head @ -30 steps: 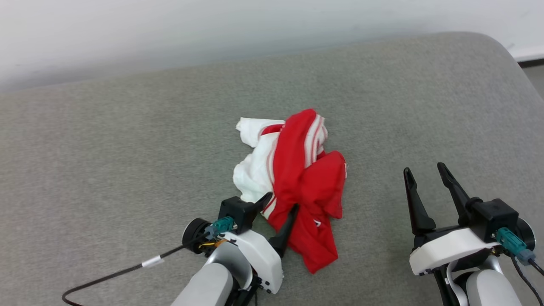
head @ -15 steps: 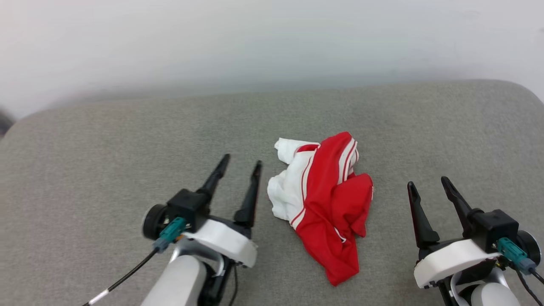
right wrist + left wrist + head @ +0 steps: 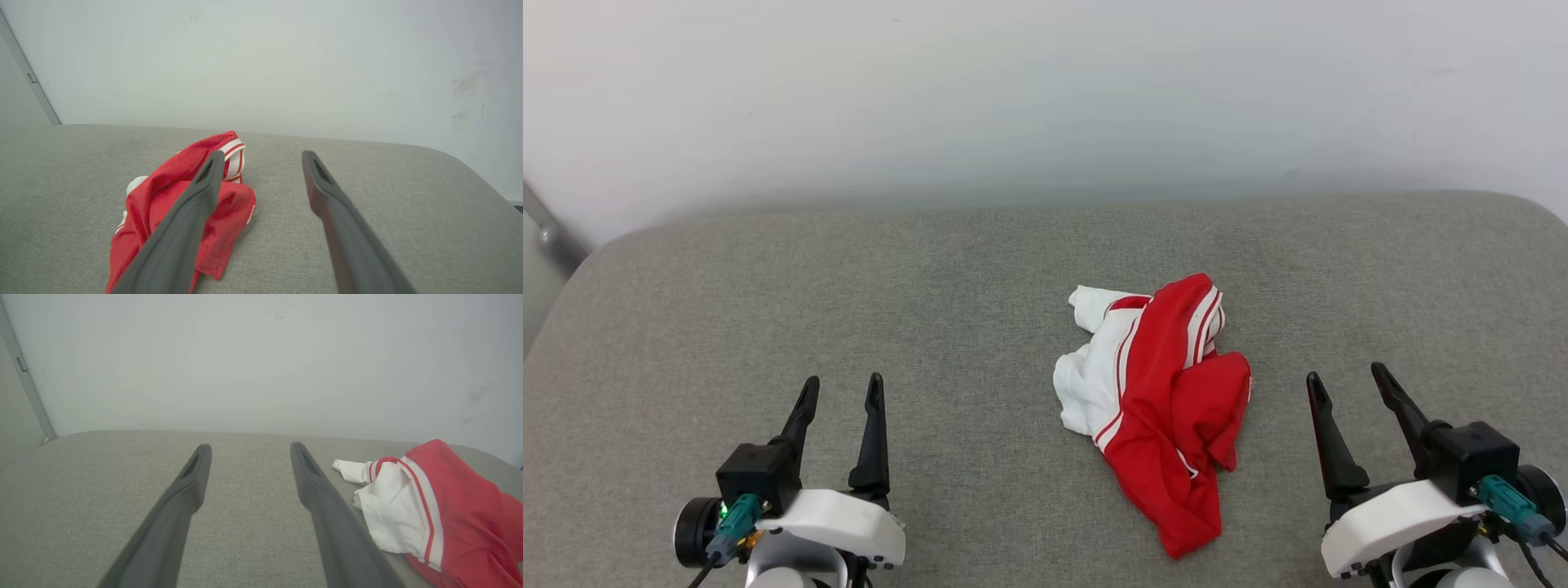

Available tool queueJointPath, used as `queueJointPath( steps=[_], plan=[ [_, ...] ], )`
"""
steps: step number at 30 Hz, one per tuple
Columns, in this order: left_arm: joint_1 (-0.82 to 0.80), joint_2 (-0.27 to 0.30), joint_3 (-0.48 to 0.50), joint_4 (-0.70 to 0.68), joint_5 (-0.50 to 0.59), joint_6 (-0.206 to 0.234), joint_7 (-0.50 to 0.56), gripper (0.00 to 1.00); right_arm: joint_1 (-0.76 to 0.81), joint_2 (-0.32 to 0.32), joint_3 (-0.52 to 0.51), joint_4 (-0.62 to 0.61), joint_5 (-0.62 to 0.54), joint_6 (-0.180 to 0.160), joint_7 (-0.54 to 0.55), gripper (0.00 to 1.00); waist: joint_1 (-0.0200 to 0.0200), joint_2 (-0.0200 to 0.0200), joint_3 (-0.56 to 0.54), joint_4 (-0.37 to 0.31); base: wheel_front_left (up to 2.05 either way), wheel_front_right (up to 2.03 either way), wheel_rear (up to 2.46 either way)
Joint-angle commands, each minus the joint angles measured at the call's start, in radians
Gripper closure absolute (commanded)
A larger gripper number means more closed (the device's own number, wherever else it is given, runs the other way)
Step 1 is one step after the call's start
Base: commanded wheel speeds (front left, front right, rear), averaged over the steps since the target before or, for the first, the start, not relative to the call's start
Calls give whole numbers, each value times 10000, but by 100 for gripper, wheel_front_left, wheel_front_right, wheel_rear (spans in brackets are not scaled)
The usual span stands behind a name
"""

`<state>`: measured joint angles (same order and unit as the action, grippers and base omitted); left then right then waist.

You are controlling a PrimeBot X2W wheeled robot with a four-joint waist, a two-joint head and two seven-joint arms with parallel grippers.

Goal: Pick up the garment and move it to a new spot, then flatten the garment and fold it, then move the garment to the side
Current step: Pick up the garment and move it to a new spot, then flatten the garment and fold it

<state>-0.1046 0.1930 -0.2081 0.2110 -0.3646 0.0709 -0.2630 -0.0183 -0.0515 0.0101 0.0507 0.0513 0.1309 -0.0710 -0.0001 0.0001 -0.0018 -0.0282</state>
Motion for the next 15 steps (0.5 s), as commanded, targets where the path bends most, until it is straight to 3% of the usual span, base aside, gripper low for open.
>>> queueJointPath(
  steps=[1,15],
  plan=[
    [150,54,35,-75,62,-32,-21,0,129,18,13,-102,-90,-3,31,0,1,-1,19,0,0,0,0],
    [-205,61,-36,49,157,-211,-23,0,-13,18,61,-214,29,-3,69,0,1,-1,132,-169,0,0,0]
  ],
)
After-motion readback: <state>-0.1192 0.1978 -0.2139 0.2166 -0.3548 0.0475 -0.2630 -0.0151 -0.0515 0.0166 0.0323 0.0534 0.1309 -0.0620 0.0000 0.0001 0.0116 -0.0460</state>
